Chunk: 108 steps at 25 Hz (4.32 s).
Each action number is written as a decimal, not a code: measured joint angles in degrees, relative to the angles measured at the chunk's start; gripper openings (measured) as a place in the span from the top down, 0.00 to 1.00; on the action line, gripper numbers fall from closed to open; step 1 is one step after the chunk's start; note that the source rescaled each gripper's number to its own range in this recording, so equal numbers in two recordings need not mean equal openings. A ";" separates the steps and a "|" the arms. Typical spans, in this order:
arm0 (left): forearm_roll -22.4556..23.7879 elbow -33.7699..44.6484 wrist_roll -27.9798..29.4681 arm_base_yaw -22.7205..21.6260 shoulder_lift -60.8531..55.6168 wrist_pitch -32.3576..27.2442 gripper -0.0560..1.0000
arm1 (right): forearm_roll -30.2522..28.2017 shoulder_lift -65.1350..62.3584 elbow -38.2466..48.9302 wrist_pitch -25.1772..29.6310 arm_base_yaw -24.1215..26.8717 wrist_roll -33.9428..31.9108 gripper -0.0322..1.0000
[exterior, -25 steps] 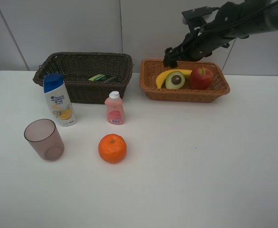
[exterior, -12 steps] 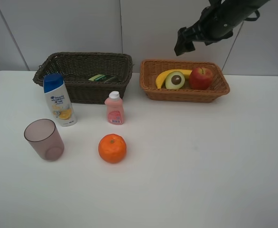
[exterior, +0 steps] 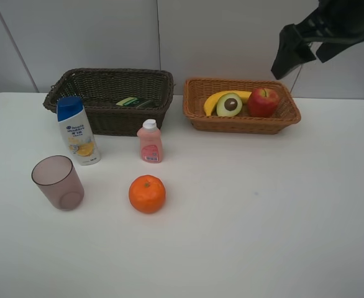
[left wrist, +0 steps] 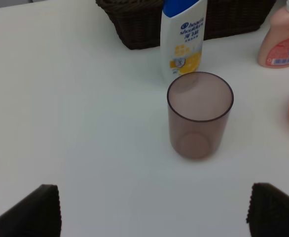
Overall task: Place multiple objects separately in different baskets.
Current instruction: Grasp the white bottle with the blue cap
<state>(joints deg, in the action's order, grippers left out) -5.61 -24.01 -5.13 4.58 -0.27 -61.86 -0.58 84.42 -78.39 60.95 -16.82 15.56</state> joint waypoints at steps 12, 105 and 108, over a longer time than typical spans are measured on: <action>0.00 0.00 0.00 0.00 0.00 0.00 0.00 | -0.12 -25.43 23.49 3.08 0.00 -4.70 0.02; 0.48 0.00 0.05 0.00 0.00 0.00 0.00 | -0.62 -84.60 48.57 -0.88 12.12 -13.42 0.03; 0.48 0.00 0.05 0.00 0.00 0.00 0.00 | -0.62 -84.60 48.57 -0.88 12.12 -13.42 0.03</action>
<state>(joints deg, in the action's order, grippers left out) -5.13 -24.01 -5.08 4.58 -0.27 -61.86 -1.20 -0.18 -29.82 60.07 -4.70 2.14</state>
